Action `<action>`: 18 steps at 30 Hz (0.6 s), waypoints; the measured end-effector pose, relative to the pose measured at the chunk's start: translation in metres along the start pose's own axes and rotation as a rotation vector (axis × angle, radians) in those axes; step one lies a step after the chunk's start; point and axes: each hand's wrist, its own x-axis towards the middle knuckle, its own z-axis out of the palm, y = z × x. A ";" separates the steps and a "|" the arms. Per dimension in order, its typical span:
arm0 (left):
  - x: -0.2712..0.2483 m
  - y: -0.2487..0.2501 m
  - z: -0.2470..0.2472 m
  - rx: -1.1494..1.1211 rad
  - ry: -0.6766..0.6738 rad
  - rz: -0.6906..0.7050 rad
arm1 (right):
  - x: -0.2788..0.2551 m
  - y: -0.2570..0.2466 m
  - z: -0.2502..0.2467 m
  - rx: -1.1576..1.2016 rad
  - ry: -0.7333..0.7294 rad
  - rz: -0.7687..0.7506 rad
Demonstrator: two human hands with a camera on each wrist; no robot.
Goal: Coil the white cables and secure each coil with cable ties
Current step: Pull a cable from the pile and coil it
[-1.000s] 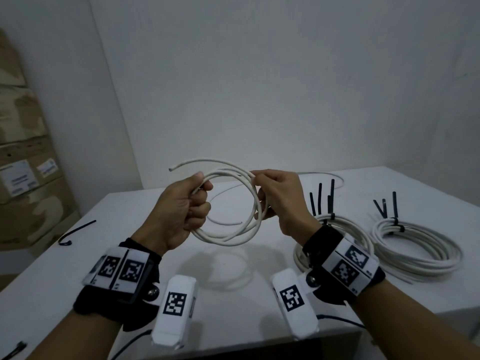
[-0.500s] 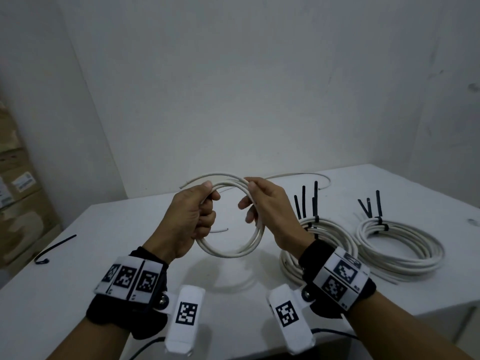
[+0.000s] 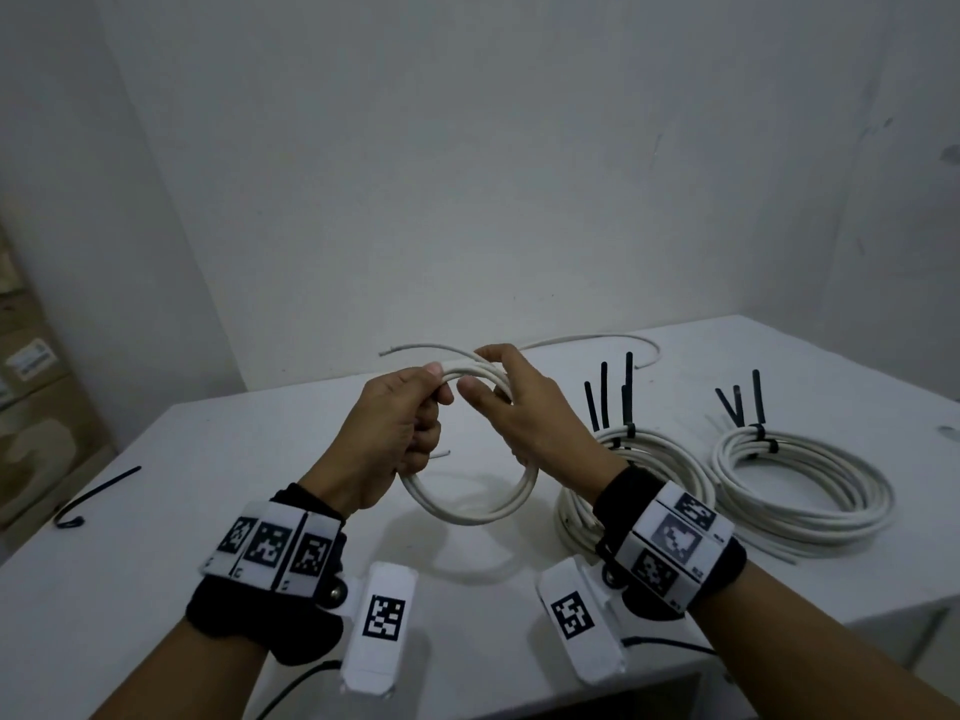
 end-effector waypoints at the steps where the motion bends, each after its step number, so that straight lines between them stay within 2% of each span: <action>1: 0.001 -0.001 0.000 -0.002 0.005 -0.004 | 0.000 0.001 0.001 -0.040 0.009 -0.005; 5: 0.002 -0.003 0.001 0.053 0.018 0.036 | -0.002 0.005 0.005 -0.094 0.010 0.014; 7: 0.003 -0.006 0.003 0.158 0.073 0.089 | -0.002 0.007 0.007 -0.141 -0.006 0.032; 11: 0.002 -0.016 0.005 0.585 0.231 0.291 | 0.001 0.012 0.008 -0.271 -0.023 0.025; 15: -0.001 -0.024 0.005 0.869 0.328 0.467 | 0.003 0.011 0.008 -0.295 -0.032 -0.003; 18: -0.001 -0.026 -0.005 1.238 0.432 0.577 | 0.004 0.006 0.007 -0.308 -0.034 -0.036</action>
